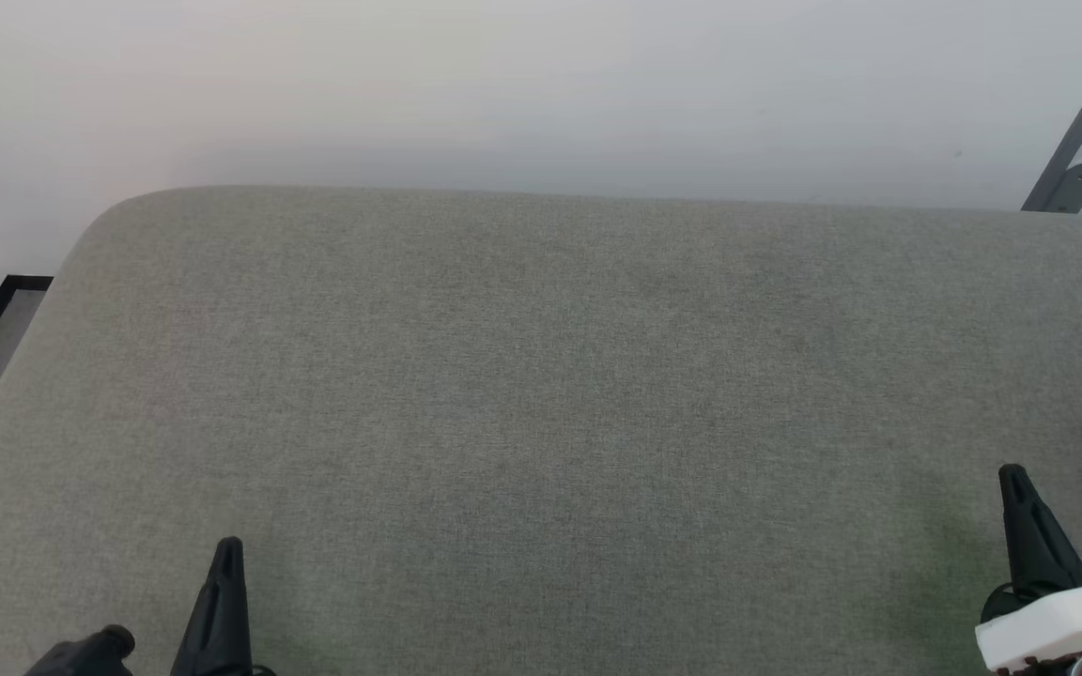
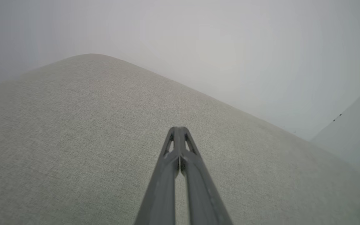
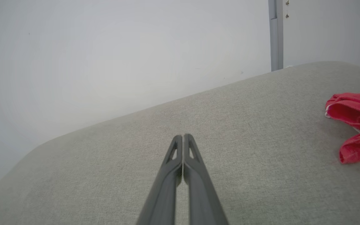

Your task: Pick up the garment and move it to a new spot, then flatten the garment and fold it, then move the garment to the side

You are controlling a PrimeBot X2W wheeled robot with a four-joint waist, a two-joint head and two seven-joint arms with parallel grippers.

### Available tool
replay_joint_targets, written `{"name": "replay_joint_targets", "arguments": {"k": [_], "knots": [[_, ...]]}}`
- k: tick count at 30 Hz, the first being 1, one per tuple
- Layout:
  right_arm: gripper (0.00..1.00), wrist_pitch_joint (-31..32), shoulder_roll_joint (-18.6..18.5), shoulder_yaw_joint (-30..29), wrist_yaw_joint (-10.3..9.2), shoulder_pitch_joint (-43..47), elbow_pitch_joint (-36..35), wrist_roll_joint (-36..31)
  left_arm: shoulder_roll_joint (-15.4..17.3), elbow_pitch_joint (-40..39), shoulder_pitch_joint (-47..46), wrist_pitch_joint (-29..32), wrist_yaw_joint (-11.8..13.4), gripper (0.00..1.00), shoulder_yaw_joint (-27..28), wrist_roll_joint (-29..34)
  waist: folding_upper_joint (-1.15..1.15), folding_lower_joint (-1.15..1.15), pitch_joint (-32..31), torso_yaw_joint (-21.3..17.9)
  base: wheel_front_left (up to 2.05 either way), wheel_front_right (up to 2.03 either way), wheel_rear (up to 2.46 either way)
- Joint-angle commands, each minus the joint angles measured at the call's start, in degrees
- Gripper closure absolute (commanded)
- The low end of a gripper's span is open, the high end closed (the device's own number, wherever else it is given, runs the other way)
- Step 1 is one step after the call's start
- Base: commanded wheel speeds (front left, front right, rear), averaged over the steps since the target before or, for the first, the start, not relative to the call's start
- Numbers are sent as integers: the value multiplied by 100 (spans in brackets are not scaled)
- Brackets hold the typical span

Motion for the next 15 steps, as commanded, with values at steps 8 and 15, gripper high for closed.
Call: {"name": "replay_joint_targets", "arguments": {"k": [8,15], "knots": [[100,169,80,-31,0,-225,-48,760,41,39,-319,195,6,100,19,-860,0,0,-5,-37,0,0,0],[100,293,172,-41,0,-289,-14,1290,41,124,-451,338,4,100,30,-1464,0,0,-9,-69,0,0,0]]}}
